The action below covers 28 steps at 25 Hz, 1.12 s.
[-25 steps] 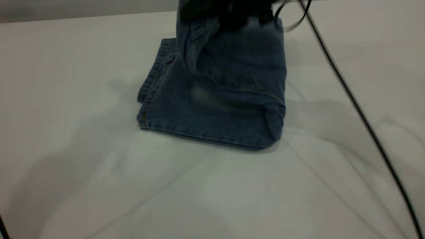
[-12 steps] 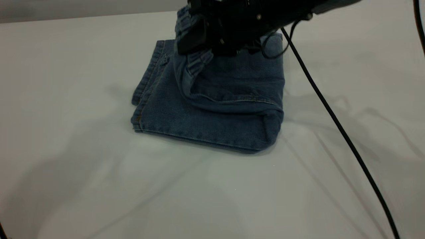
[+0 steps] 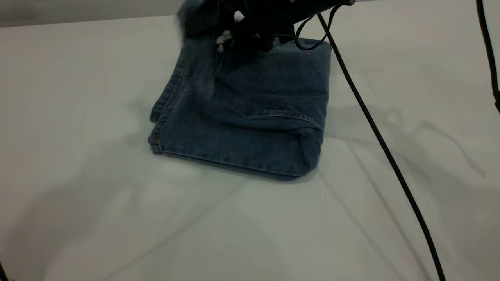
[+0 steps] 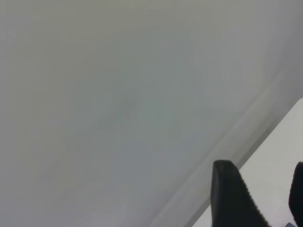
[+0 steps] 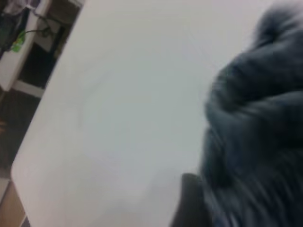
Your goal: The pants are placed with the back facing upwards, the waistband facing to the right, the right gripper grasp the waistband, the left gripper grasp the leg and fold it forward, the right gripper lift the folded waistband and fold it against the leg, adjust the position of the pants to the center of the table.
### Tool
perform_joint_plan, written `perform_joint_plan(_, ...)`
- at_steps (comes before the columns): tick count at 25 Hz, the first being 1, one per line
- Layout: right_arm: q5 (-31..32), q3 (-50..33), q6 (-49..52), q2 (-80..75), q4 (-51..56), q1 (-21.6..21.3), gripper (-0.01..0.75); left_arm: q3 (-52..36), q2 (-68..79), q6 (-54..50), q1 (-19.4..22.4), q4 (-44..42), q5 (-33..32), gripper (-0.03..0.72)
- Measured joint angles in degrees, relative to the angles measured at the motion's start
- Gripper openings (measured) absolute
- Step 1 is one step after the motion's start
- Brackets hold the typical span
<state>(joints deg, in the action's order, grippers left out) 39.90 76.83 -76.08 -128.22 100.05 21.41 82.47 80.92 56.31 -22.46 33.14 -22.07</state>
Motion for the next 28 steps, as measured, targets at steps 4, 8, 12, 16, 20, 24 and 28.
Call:
perform_joint_plan(4,1.8,0.1,0.4,0.1,-0.1,0.1,0.538,0.0,0.0,0.0,0.0,0.1,0.0,0.307)
perform_joint_plan(8,4.3,0.5,2.1,0.2,-0.1,1.3,0.542,0.0,0.0,0.0,0.0,0.1,0.0,0.307)
perform_joint_plan(12,0.1,3.8,10.8,0.2,-2.6,3.9,0.544,0.0,0.0,0.0,0.0,0.1,0.1,0.307)
perform_joint_plan(16,-4.4,10.6,24.2,0.2,-12.4,7.2,0.540,0.0,0.0,0.0,0.0,0.1,0.0,0.307)
perform_joint_plan(20,-5.8,17.6,44.2,-0.5,-29.6,8.5,0.512,0.0,0.0,0.0,0.0,0.1,-0.1,0.307)
perform_joint_plan(24,-0.6,24.0,66.9,-2.8,-52.3,8.2,0.498,0.0,0.0,0.0,0.0,0.1,-0.1,0.307)
perform_joint_plan(28,9.1,30.4,85.4,-5.6,-73.4,8.3,0.496,0.0,-0.4,0.0,0.0,0.1,-0.2,0.307)
